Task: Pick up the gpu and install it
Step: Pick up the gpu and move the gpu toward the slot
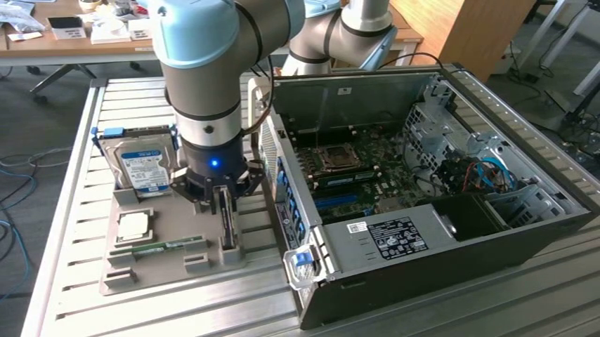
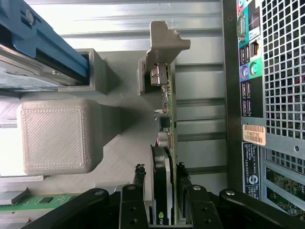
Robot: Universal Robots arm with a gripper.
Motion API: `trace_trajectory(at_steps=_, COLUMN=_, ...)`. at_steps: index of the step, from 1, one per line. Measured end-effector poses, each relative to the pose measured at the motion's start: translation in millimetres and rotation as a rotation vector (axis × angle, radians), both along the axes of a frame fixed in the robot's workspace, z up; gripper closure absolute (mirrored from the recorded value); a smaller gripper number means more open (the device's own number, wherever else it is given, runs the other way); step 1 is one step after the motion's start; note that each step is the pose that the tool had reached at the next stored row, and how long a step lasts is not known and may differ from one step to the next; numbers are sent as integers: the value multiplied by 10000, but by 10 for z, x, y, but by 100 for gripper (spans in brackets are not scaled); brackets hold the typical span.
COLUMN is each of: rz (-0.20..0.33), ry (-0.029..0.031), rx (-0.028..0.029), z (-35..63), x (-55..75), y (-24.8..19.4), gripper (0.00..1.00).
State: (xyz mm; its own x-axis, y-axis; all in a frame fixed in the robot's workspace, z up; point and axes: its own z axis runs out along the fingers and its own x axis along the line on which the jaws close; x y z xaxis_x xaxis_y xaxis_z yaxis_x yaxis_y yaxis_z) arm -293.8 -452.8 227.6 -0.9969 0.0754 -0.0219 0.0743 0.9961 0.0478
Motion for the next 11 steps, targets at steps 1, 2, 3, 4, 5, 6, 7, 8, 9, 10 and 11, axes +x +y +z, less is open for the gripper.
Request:
trace_trajectory(at_steps=1, rz=0, ry=1, rx=-1, z=1, x=3, y=0, gripper=61)
trace_trajectory(at_steps=2, rz=0, ry=1, rx=-1, z=1, x=3, y=0, gripper=61)
trace_trajectory(at_steps=3, rz=0, ry=1, rx=-2, z=1, x=4, y=-1, gripper=61)
trace_trajectory(at_steps=4, rz=1, ry=1, rx=-1, z=0, x=5, y=-1, gripper=61)
trace_trajectory(at_steps=5, rz=0, ry=1, rx=-1, z=0, x=6, y=-1, gripper=61)
trace_trajectory(at_steps=6, rz=0, ry=1, rx=-1, z=0, x=6, y=-1, gripper=61)
trace_trajectory(at_steps=7, rz=0, ry=1, rx=-2, z=1, x=6, y=-1, gripper=61)
trace_trajectory(at_steps=8, rz=1, ry=1, rx=-1, z=0, x=8, y=-1, gripper=61)
trace_trajectory(at_steps=9, rz=0, ry=1, rx=-1, z=0, x=9, y=-1, gripper=61)
trace_trajectory(at_steps=10, rz=0, ry=1, rx=-1, z=0, x=9, y=-1, gripper=61)
trace_trajectory(at_steps=11, rz=0, ry=1, rx=-1, z=0, x=9, y=-1, gripper=61)
